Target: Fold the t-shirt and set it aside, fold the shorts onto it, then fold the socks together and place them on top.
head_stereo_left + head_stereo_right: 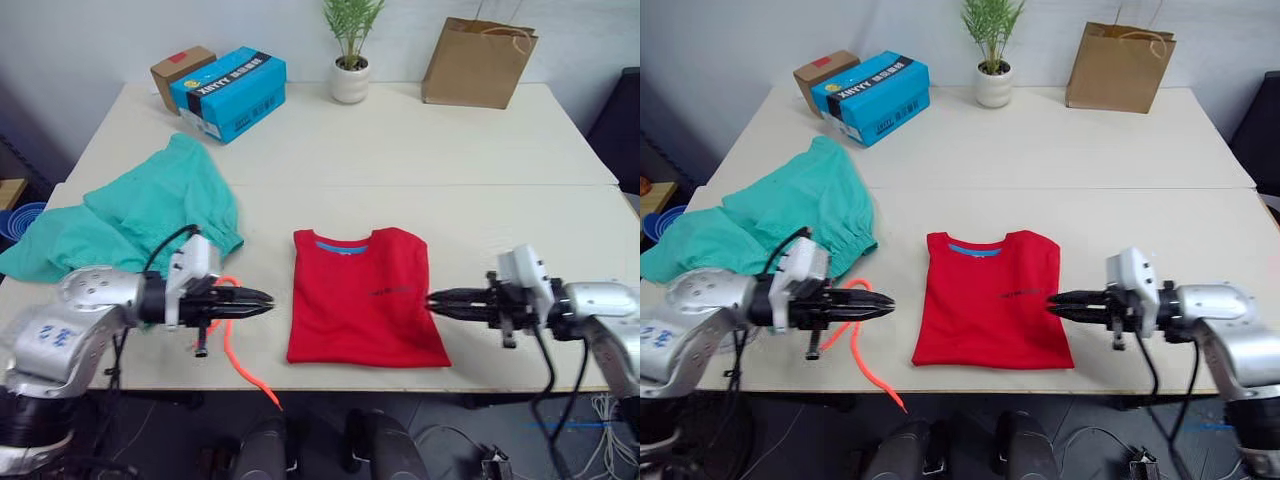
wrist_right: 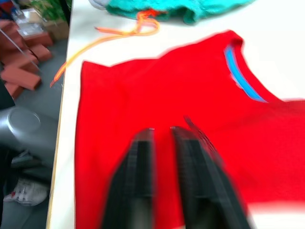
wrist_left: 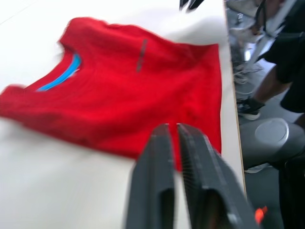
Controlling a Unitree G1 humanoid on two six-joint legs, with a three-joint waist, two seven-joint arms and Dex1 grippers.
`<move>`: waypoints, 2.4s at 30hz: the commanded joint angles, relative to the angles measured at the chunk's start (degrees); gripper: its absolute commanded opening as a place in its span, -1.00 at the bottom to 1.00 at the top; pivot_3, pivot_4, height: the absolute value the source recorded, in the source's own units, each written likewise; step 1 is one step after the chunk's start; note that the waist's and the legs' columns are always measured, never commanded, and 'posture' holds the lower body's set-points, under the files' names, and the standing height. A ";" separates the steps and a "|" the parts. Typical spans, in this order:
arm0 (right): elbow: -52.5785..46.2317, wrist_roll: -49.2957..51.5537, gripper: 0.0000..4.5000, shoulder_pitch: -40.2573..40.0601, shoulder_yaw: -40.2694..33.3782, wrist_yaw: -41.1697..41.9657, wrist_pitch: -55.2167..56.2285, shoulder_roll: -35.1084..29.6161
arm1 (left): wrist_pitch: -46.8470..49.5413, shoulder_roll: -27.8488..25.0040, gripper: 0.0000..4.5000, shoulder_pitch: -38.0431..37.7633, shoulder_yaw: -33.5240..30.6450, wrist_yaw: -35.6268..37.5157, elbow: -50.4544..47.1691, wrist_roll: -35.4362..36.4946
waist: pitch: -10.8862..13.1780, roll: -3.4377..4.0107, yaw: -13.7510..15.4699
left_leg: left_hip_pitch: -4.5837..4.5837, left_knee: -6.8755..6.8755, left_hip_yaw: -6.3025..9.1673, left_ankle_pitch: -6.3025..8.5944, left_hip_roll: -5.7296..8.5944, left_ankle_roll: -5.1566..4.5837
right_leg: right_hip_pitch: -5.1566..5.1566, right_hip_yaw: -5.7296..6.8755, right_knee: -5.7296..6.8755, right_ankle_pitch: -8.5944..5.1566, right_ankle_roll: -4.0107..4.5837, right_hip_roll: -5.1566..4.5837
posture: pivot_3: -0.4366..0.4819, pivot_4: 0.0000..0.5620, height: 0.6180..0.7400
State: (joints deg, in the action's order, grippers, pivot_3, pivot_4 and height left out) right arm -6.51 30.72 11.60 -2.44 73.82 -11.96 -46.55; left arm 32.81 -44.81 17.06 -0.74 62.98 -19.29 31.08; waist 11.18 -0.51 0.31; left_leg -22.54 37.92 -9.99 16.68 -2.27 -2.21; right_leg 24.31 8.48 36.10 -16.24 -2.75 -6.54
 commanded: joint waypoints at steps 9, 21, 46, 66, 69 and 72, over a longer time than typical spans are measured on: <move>9.46 -13.34 -0.99 3.90 8.16 -8.69 13.73 14.86 | -11.54 14.26 -1.00 6.31 15.18 -5.83 13.86 -15.10 | -0.01 -0.05 -0.44 | -0.05 0.15 -0.04 -0.12 0.04 -0.12 | 0.02 -0.05 0.07 0.10 -0.12 0.04 | -0.05 -0.47 1.00; 26.33 -12.14 -0.99 8.92 -1.52 -19.84 14.65 18.08 | -8.93 11.59 -1.00 0.45 14.69 -9.37 15.47 -19.64 | -0.03 -0.05 -0.59 | 0.22 0.13 -0.02 -0.17 0.01 -0.10 | -0.14 -0.11 0.20 0.09 -0.10 -0.02 | -0.05 -0.47 1.00; 37.99 -19.76 -0.99 19.26 0.46 -35.39 18.63 26.03 | -20.61 23.96 -1.00 14.29 9.37 -23.53 36.75 -25.47 | -0.11 -0.07 -1.91 | 0.15 0.13 -0.06 -0.29 0.09 -0.09 | 0.00 -0.14 0.44 0.06 -0.06 -0.04 | -0.05 -0.47 1.00; 9.36 7.46 0.29 10.07 -13.74 -23.26 -18.53 9.34 | -16.47 14.76 -0.92 0.37 0.23 -4.80 9.97 -4.85 | -0.08 -0.02 -1.86 | 0.12 0.01 -0.07 -0.30 0.04 -0.03 | 0.08 -0.22 0.38 0.06 -0.05 -0.04 | -0.05 -0.47 1.00; 5.35 13.77 0.73 8.27 -16.11 -22.44 -31.26 2.46 | -15.41 9.85 -0.63 -3.49 -1.95 -1.89 4.26 -2.45 | -0.07 -0.01 -1.81 | 0.05 -0.02 -0.05 -0.28 0.04 -0.05 | 0.15 -0.22 0.35 0.05 -0.04 -0.06 | -0.05 -0.47 1.00; 4.21 18.11 1.00 7.61 -16.68 -24.81 -45.65 -3.29 | -18.97 8.85 -0.23 -7.34 -6.81 0.30 0.78 1.49 | -0.07 -0.01 -1.89 | 0.07 -0.04 -0.03 -0.23 0.02 -0.08 | 0.13 -0.21 0.30 0.04 -0.02 -0.06 | -0.05 -0.47 1.00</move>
State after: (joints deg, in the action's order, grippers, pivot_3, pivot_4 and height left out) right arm -0.11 45.39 19.36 -18.12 50.08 -49.64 -47.77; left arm 15.87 -35.62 11.09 -4.26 62.03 -14.88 29.15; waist 11.12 -0.51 -1.59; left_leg -22.47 37.88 -10.02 16.49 -2.26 -2.29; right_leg 24.43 8.27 36.39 -16.21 -2.76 -6.60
